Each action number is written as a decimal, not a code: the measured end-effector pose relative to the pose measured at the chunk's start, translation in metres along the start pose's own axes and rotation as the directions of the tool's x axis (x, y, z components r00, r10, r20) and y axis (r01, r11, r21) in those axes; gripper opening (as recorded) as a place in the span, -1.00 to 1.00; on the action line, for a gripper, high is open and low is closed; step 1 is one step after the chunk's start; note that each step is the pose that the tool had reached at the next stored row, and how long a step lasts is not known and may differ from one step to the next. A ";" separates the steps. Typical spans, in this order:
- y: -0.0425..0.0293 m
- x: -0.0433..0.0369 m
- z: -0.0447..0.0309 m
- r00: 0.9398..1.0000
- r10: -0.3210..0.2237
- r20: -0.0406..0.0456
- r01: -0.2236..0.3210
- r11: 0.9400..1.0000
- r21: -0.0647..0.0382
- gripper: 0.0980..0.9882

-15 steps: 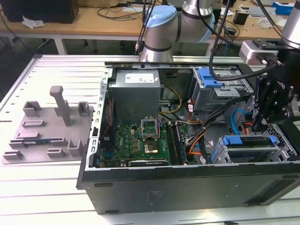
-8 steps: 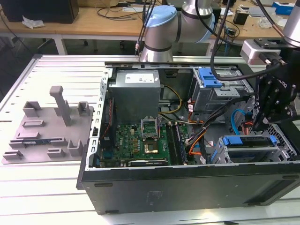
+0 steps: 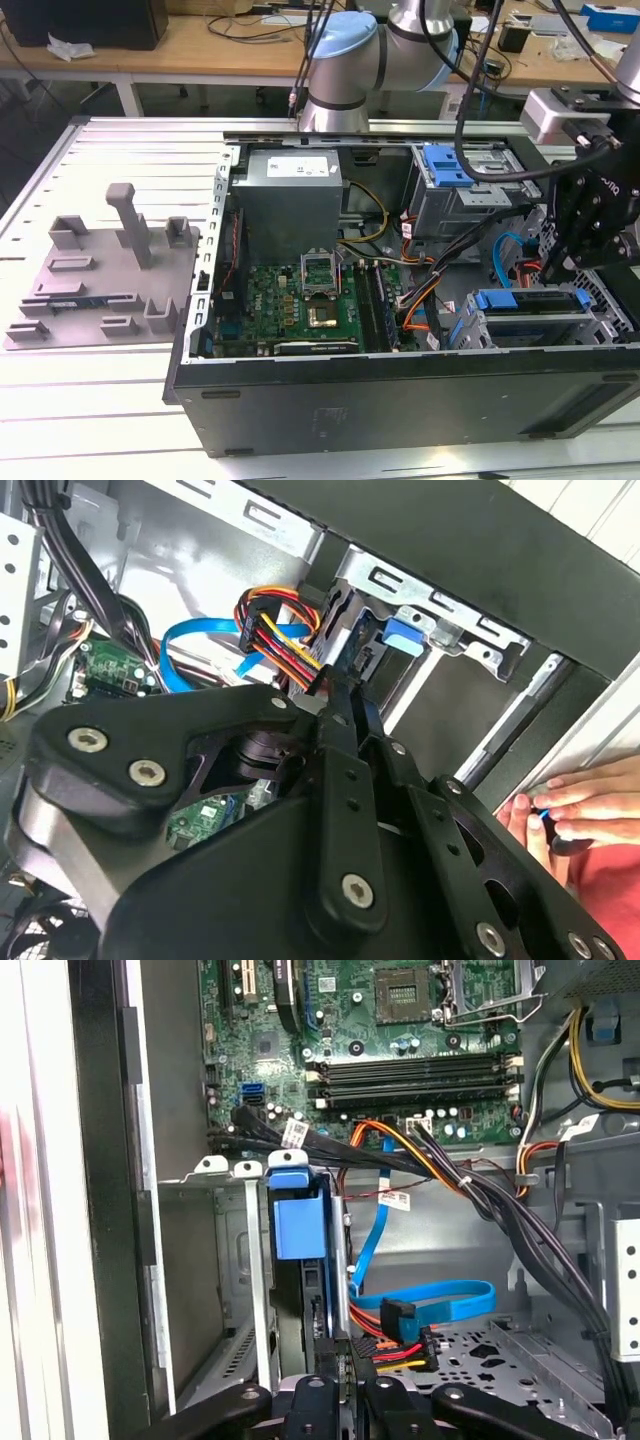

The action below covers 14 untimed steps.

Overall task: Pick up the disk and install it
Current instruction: 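Insert the first disk wire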

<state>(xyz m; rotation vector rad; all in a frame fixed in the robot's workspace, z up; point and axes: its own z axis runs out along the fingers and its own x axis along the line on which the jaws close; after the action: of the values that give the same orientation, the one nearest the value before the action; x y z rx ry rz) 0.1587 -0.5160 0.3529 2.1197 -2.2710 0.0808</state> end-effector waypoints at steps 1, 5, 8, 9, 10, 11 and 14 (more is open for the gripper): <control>-0.0001 0.0001 0.0001 1.000 0.000 0.000 0.000 1.000 -0.003 -0.84; -0.0002 0.0001 0.0001 1.000 0.000 0.000 0.000 1.000 -0.004 -0.84; -0.0012 0.0001 0.0000 1.000 0.000 0.000 0.000 1.000 -0.004 -0.84; -0.0021 0.0002 0.0001 1.000 0.000 0.000 0.000 1.000 -0.005 -0.84; -0.0029 0.0002 0.0002 1.000 0.000 0.000 0.000 1.000 -0.006 -0.84; -0.0040 0.0004 0.0002 1.000 0.000 -0.001 0.000 1.000 -0.007 -0.84; -0.0064 0.0014 0.0006 1.000 0.000 -0.001 0.000 1.000 -0.017 -0.84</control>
<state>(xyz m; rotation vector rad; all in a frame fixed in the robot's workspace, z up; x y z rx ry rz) 0.1650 -0.5178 0.3525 2.1109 -2.2625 0.0622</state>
